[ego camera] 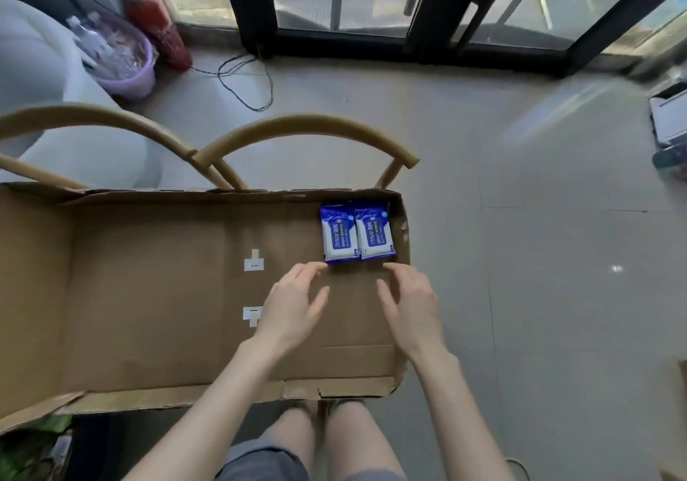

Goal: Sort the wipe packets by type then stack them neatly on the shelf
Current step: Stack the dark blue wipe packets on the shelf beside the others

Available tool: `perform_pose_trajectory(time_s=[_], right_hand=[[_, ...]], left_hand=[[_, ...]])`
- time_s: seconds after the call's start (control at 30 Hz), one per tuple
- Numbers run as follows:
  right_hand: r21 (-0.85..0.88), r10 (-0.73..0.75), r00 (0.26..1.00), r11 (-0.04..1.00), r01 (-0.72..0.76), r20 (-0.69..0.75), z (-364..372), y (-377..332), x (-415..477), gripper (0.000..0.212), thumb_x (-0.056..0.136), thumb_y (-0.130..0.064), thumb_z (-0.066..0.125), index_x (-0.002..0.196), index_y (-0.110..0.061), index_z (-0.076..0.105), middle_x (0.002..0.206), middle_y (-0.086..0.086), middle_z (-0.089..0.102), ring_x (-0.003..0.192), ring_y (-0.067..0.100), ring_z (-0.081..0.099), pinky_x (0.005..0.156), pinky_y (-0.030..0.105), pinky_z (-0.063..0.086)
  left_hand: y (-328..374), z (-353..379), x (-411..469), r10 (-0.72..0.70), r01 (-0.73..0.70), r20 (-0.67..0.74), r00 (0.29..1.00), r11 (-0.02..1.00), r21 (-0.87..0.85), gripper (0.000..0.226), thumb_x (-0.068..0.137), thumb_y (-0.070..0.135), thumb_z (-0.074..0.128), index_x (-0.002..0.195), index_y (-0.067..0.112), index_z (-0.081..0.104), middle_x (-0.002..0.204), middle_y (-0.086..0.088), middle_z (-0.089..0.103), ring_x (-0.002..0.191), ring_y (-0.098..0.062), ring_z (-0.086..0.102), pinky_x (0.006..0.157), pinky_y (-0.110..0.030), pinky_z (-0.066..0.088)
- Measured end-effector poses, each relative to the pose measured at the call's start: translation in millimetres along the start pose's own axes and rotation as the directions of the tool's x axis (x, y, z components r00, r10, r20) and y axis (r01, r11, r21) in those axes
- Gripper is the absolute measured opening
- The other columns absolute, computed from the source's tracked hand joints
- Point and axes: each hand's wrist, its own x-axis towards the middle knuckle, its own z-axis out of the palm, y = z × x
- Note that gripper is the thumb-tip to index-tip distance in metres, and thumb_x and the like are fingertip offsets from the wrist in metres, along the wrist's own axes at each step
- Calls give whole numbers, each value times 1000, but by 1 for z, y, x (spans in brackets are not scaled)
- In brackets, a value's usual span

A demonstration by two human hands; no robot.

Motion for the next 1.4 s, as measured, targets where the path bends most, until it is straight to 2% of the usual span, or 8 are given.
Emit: perform_pose_trajectory(time_s=[0.4, 0.57, 0.7, 0.87, 1.0, 1.17, 1.3, 1.4], right_hand=[[24, 167, 973, 985, -173, 163, 81, 77, 136, 36, 95, -22, 53, 129, -10, 52, 132, 5, 53, 121, 20, 46, 95, 22, 34], [31, 187, 971, 981, -193, 151, 117, 105, 170, 50, 93, -26, 57, 138, -10, 40, 147, 10, 37, 135, 23, 32, 111, 35, 31], [44, 181, 978, 981, -187, 108, 136, 118, 184, 60, 91, -28, 60, 142, -11, 34, 146, 8, 36, 131, 21, 35, 101, 28, 36], [14, 163, 986, 986, -163, 23, 147, 129, 189, 66, 87, -19, 66, 142, -6, 33, 141, 12, 39, 128, 21, 36, 92, 9, 23], [130, 212, 977, 968, -213, 23, 148, 130, 189, 69, 85, -12, 70, 142, -5, 33, 136, 15, 40, 128, 23, 40, 91, 9, 27], [246, 285, 952, 920, -304, 110, 138, 129, 191, 37, 84, -16, 71, 115, -4, 57, 107, 8, 59, 81, 6, 54, 62, 2, 40], [407, 285, 937, 846, -345, 201, 121, 119, 178, 20, 85, -19, 69, 97, -9, 55, 100, 6, 67, 85, 13, 66, 61, 15, 49], [569, 252, 919, 726, -386, 302, 93, 92, 159, 17, 87, -12, 66, 97, -8, 54, 97, 2, 69, 82, 10, 70, 58, 19, 52]], left_hand=[[-49, 98, 142, -339, 334, -2, 941, 928, -163, 39, 92, 21, 58, 129, 13, 50, 117, -1, 56, 106, -14, 55, 83, -21, 40], [-73, 145, 174, -494, 461, -76, 866, 848, -260, 50, 87, 30, 65, 130, 14, 45, 123, -1, 50, 114, -15, 50, 95, -33, 44], [-84, 169, 188, -565, 512, -104, 818, 800, -313, 47, 85, 35, 67, 125, 16, 49, 118, 1, 48, 108, -14, 52, 90, -31, 45], [-88, 183, 188, -582, 489, -203, 787, 791, -368, 39, 83, 32, 70, 116, 15, 57, 107, 4, 47, 92, -8, 53, 80, -24, 43], [-87, 182, 183, -579, 469, -283, 765, 801, -372, 31, 81, 28, 74, 100, 12, 55, 101, 3, 51, 85, -10, 54, 74, -23, 43], [-78, 169, 172, -600, 432, -212, 771, 738, -519, 23, 85, 23, 70, 89, 19, 48, 83, 22, 61, 76, 8, 61, 66, -16, 49], [-64, 146, 143, -633, 333, -244, 735, 650, -683, 14, 87, 22, 68, 93, 21, 56, 89, 18, 67, 78, 4, 65, 61, -12, 50], [-53, 122, 113, -679, 273, -246, 692, 561, -781, 9, 89, 18, 65, 95, 23, 62, 90, 14, 69, 76, 1, 66, 64, -15, 50]])
